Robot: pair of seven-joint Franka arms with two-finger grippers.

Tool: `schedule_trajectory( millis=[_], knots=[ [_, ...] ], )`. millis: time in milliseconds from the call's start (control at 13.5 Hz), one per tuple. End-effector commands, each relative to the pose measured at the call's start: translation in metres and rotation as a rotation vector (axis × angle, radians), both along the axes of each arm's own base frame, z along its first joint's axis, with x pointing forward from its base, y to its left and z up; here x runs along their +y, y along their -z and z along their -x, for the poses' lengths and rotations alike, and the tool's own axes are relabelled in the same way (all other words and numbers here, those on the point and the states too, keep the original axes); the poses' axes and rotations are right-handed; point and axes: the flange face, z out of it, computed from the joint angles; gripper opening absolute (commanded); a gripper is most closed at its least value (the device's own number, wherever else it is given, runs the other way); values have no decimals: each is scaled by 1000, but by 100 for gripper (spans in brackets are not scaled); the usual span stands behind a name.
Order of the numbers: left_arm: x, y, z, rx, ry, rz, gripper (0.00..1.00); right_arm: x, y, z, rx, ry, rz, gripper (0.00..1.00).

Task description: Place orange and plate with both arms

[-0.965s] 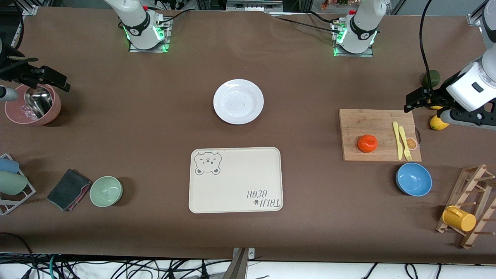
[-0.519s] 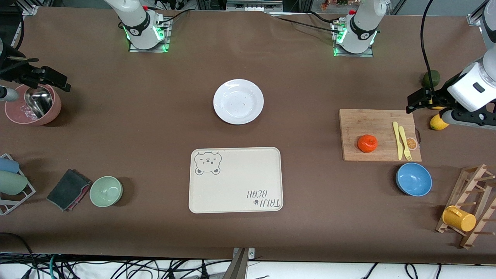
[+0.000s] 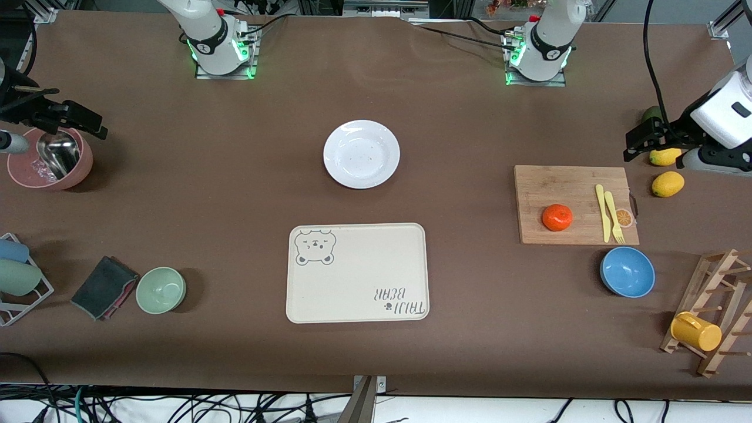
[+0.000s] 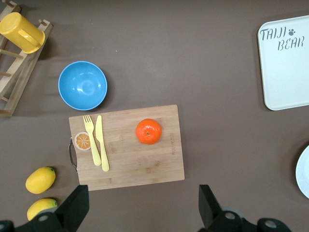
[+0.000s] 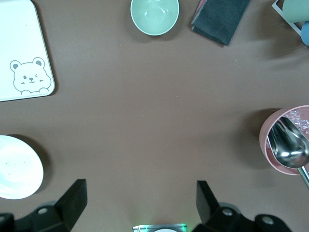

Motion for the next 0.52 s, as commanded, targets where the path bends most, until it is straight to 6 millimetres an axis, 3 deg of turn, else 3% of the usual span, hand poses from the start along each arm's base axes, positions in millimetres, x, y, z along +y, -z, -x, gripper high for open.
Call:
schedule_trajectory(
  millis=[0,445],
  knots=[
    [-3,2,13,5,30,-25,100,2,0,3,25,-9,-7,100],
    [-1,2,10,2,29,-24,100,9,8,-1,39,-32,-7,100]
  ],
)
